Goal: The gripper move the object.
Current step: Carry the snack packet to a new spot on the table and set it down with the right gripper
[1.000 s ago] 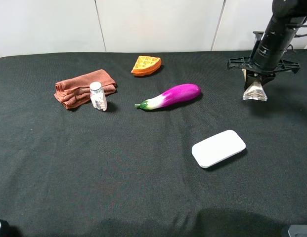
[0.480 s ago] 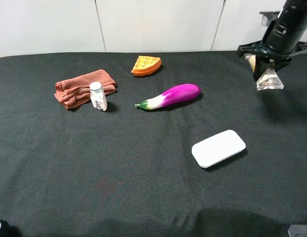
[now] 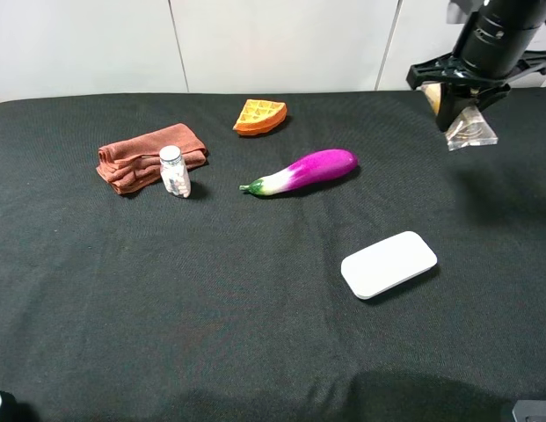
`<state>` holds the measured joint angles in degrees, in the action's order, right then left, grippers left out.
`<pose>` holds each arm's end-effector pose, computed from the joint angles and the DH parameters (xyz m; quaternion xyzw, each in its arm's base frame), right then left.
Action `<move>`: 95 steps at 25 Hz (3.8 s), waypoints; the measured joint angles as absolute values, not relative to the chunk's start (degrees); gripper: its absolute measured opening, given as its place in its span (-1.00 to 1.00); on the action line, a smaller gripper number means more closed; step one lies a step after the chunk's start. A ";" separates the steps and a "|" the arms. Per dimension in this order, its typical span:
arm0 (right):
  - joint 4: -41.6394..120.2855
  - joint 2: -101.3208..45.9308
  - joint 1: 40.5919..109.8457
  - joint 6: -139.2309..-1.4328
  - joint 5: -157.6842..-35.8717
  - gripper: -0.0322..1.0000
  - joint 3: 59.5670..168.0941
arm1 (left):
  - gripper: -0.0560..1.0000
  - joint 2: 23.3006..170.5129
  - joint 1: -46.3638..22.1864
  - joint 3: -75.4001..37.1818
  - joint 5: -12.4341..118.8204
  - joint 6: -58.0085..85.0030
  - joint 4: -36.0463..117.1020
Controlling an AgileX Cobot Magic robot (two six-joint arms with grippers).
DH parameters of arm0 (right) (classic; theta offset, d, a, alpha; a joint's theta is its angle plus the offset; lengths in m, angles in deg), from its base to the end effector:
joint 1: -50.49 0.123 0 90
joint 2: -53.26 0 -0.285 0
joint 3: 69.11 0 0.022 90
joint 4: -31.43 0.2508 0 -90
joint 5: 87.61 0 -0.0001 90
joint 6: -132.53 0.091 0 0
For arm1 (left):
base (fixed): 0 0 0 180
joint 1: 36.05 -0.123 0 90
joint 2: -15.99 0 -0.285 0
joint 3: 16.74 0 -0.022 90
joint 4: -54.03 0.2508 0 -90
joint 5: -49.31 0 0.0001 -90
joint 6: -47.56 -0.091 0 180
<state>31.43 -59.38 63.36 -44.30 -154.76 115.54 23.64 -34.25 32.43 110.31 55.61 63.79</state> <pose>0.3535 0.0808 0.2388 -0.0845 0.9955 0.0059 0.0420 -0.0044 0.0136 0.2750 -0.0496 0.8518 0.0405 0.5199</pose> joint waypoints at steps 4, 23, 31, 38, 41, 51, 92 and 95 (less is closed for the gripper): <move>31.43 -59.38 65.71 -44.59 -154.38 -0.67 115.54 | 0.91 23.64 -34.25 32.43 110.31 55.61 63.79; 33.31 -71.61 72.12 -45.37 -156.50 -0.67 136.85 | 0.91 23.64 -34.25 32.43 110.31 55.61 63.79; 37.39 -79.30 72.79 -47.47 -156.60 -0.67 146.01 | 0.91 23.64 -34.25 32.43 110.31 55.61 63.79; 37.56 -82.97 72.79 -48.05 -155.31 -0.67 151.54 | 0.91 23.64 -34.25 32.43 110.31 55.61 63.79; 38.36 -84.50 72.79 -48.30 -154.79 -0.67 153.32 | 0.91 23.64 -34.25 32.43 110.31 55.61 63.79; 40.40 -88.64 72.79 -50.28 -150.30 -0.67 153.95 | 0.91 23.64 -34.25 32.43 110.31 55.61 63.79; 43.37 -98.03 72.79 -56.86 -141.38 -0.67 156.17 | 0.91 23.64 -34.25 32.43 110.31 55.61 63.79; 43.37 -98.03 72.79 -56.86 -141.12 -0.67 156.17 | 0.91 23.64 -34.25 32.43 110.31 55.61 63.79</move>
